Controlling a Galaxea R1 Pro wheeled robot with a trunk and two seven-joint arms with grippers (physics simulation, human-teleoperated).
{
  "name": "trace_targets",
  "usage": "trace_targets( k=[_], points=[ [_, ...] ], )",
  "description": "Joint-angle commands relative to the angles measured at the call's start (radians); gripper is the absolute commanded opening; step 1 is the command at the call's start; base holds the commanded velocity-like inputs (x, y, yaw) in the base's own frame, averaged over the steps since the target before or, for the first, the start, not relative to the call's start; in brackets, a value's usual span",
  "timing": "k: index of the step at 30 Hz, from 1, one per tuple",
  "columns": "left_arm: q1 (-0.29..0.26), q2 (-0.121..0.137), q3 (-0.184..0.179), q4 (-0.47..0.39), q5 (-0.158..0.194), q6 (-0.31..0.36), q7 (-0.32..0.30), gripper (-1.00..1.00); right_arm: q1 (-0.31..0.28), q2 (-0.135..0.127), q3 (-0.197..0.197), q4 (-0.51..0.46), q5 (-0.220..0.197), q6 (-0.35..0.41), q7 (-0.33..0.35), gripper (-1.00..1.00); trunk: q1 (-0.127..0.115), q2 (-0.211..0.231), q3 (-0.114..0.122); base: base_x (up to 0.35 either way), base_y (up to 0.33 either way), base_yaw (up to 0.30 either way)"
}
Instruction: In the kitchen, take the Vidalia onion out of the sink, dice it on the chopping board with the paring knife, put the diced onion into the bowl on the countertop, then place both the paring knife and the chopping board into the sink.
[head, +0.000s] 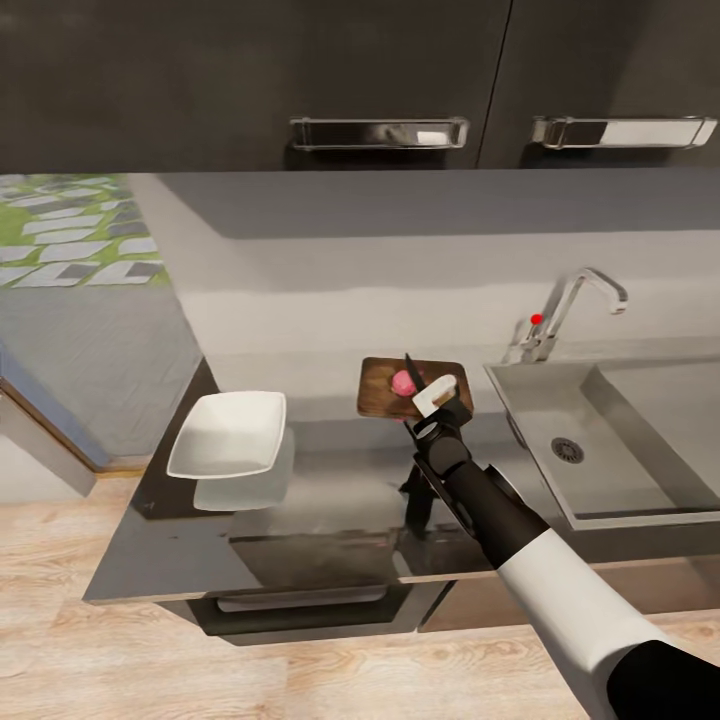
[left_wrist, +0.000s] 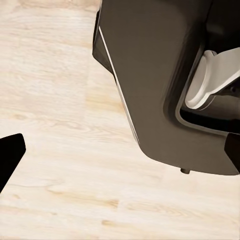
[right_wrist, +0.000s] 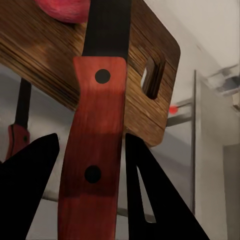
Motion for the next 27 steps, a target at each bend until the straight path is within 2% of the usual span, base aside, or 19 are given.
trace_targets(
  k=[1,10,27],
  points=[
    [0.001,-0.001,0.003,-0.002,0.004,0.000,-0.003,1.00,-0.001,-0.001,0.002,0.000,-0.006,0.004,-0.008,-1.00,0.001,-0.002,-0.002,0.000,0.053,0.000],
    [0.001,-0.001,0.003,-0.002,0.004,0.000,-0.003,1.00,-0.001,-0.006,0.001,-0.001,-0.003,-0.048,-0.010,-1.00,0.001,-0.002,-0.002,0.000,0.013,0.000],
    [0.001,-0.001,0.003,-0.002,0.004,0.000,-0.003,1.00,-0.001,-0.008,-0.003,0.000,-0.002,-0.057,-0.011,-1.00,0.001,-0.002,-0.002,0.000,0.000,0.000]
  ],
)
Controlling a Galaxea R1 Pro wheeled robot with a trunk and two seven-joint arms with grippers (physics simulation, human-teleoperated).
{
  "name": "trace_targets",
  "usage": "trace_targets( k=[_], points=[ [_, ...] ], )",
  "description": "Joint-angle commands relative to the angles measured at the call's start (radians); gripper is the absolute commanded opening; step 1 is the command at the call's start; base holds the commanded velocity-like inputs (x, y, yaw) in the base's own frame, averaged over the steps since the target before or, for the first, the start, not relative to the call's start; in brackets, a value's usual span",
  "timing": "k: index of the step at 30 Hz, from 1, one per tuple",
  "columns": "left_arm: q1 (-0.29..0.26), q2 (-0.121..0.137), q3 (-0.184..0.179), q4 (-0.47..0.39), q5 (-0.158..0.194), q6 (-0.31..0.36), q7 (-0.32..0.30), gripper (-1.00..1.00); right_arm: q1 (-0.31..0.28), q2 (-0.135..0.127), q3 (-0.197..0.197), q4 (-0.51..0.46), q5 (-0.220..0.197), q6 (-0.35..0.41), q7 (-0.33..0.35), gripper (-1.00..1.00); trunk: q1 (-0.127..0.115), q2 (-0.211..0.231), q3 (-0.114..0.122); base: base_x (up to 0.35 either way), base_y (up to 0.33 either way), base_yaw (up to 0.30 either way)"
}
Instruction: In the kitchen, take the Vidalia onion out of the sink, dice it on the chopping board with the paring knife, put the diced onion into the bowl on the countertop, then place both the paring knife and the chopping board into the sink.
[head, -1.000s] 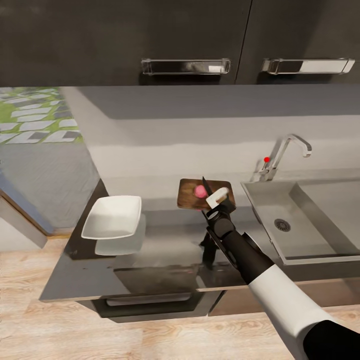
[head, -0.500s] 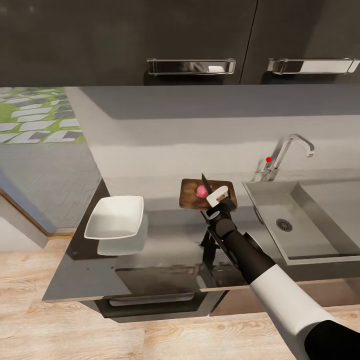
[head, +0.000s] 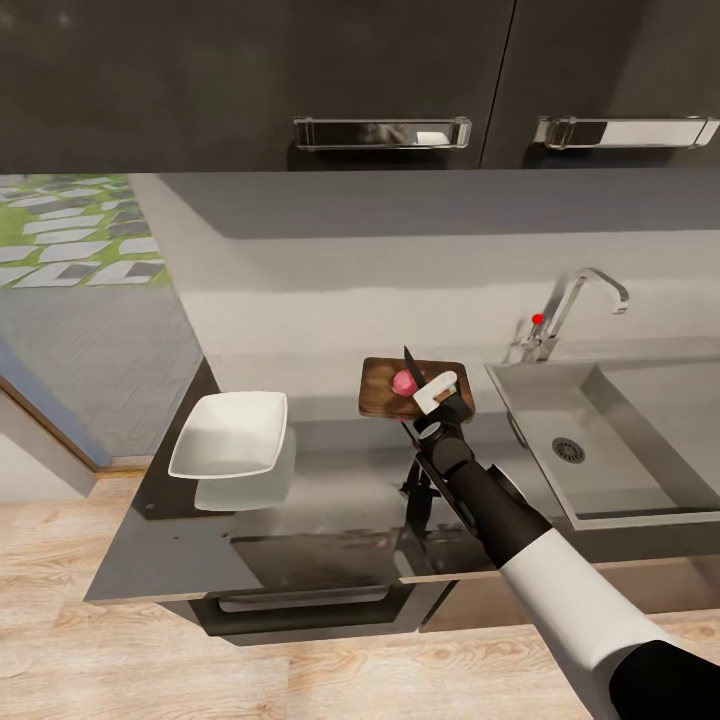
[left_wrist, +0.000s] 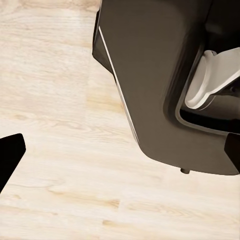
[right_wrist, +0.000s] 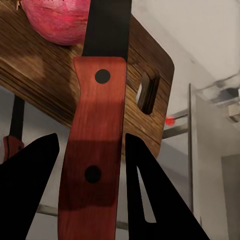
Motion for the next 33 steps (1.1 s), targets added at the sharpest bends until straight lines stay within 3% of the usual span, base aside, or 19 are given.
trace_targets(
  k=[1,17,33],
  points=[
    [0.001,-0.001,0.004,-0.002,0.004,0.000,-0.003,1.00,-0.001,0.000,0.003,0.000,-0.004,0.005,-0.007,-1.00,0.001,-0.002,-0.002,0.000,0.000,0.000],
    [0.001,-0.001,0.004,-0.002,0.004,0.000,-0.003,1.00,-0.001,0.000,0.003,0.000,-0.005,0.005,-0.006,-1.00,0.001,-0.002,-0.003,0.080,0.000,0.000],
    [0.001,-0.001,0.004,0.000,0.004,0.000,-0.003,1.00,-0.001,0.000,0.004,0.014,-0.004,0.006,-0.008,-1.00,0.001,-0.002,-0.018,0.006,0.000,0.000]
  ],
)
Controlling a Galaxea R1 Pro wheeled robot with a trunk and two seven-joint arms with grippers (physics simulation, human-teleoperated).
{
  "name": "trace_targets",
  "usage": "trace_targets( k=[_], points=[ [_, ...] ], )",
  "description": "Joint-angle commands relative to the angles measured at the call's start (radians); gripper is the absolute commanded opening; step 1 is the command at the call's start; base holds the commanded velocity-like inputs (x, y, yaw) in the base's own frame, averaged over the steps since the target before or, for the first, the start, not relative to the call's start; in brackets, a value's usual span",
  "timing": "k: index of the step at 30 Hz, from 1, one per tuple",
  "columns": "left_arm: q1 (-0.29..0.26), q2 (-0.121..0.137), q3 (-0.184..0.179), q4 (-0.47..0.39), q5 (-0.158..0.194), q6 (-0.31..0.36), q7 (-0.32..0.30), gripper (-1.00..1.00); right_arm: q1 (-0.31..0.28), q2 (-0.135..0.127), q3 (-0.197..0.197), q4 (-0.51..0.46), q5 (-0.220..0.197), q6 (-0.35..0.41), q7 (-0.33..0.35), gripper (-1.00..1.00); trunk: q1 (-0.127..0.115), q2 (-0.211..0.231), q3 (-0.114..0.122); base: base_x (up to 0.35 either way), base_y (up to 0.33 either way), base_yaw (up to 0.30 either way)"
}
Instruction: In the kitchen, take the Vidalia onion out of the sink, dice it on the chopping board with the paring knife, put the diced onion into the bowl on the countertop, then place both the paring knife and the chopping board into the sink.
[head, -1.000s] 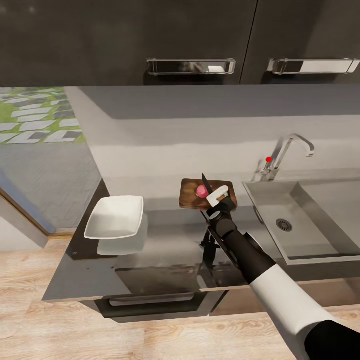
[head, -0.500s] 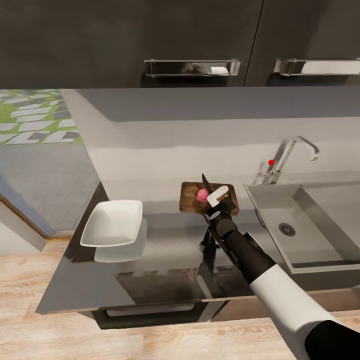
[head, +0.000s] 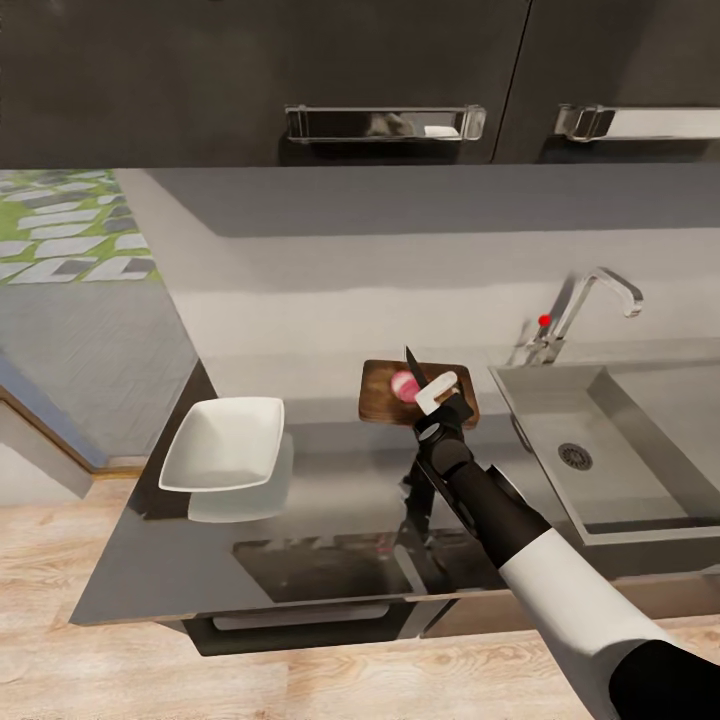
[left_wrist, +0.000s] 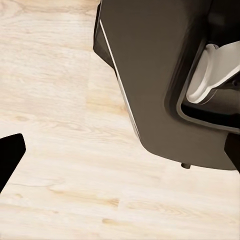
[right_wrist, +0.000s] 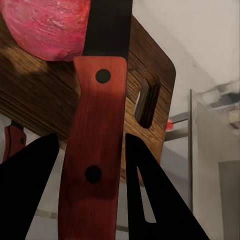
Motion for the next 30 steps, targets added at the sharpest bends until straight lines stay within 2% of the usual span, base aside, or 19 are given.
trace_targets(
  k=[1,30],
  points=[
    [0.001,-0.001,0.004,-0.002,0.004,0.000,-0.003,1.00,-0.001,0.000,0.003,0.001,-0.034,0.001,-0.007,-1.00,0.001,-0.002,-0.002,0.000,0.000,0.000],
    [0.001,-0.001,0.004,-0.002,0.004,0.000,-0.003,1.00,-0.001,0.001,0.003,0.001,-0.034,0.001,-0.007,-1.00,0.001,-0.002,-0.002,0.000,0.000,0.000]
  ],
)
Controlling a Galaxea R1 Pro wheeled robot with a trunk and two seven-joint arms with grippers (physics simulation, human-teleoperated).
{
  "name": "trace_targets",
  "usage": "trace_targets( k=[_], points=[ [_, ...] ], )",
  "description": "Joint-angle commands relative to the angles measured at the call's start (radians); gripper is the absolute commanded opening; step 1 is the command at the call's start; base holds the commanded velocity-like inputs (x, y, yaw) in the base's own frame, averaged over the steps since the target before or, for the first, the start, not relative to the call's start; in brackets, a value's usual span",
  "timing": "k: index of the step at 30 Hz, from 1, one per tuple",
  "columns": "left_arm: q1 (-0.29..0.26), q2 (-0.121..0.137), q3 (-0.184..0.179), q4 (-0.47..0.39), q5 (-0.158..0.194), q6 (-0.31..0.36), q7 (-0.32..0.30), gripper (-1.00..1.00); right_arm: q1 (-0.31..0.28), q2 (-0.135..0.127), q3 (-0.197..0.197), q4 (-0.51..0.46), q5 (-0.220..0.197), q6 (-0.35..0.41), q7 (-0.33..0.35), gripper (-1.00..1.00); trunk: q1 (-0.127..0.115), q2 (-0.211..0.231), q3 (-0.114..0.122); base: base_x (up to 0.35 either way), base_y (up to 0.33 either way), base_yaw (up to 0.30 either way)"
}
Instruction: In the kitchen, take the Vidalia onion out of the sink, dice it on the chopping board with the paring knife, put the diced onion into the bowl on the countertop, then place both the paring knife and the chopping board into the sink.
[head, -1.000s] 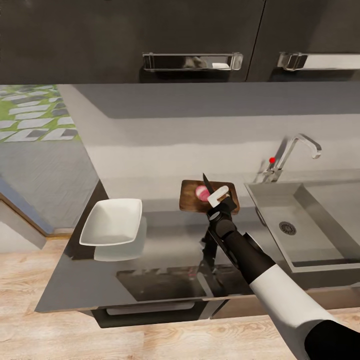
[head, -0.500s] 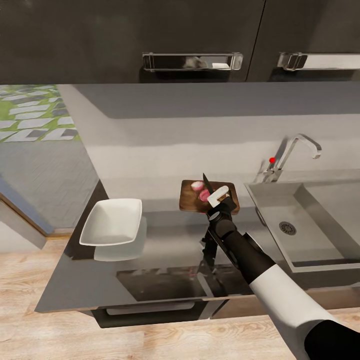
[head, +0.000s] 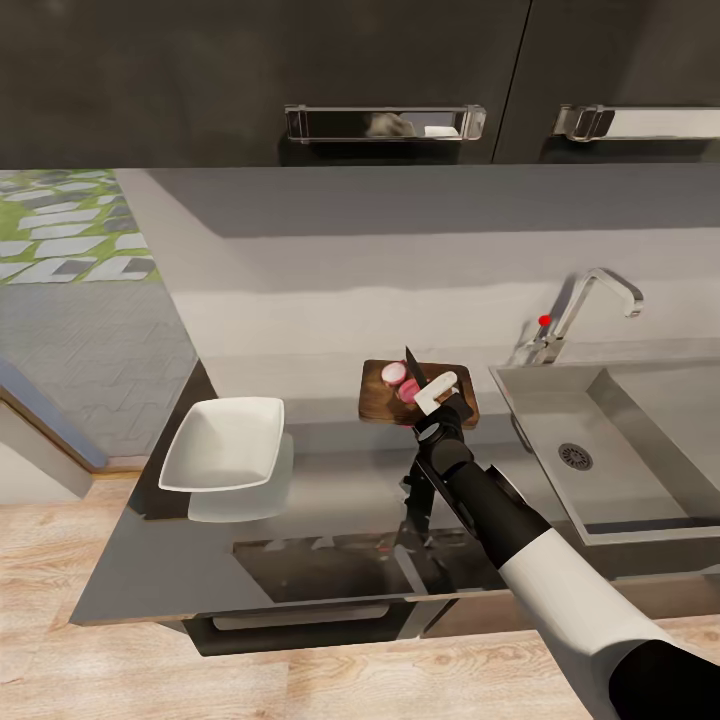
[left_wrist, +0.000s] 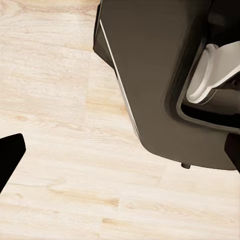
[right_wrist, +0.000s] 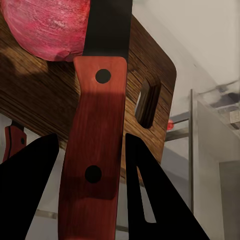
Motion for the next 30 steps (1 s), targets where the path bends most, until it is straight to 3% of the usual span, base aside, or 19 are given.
trace_targets(
  k=[1,30],
  points=[
    [0.001,-0.001,0.004,-0.002,0.004,0.000,-0.003,1.00,-0.001,0.000,0.003,0.001,-0.033,0.001,-0.007,-1.00,0.001,-0.002,-0.002,0.000,0.000,0.000],
    [0.001,-0.001,0.004,-0.002,0.004,0.000,-0.003,1.00,-0.001,0.000,0.003,0.001,-0.034,0.001,-0.007,-1.00,0.001,-0.002,-0.002,0.000,0.000,0.000]
  ],
)
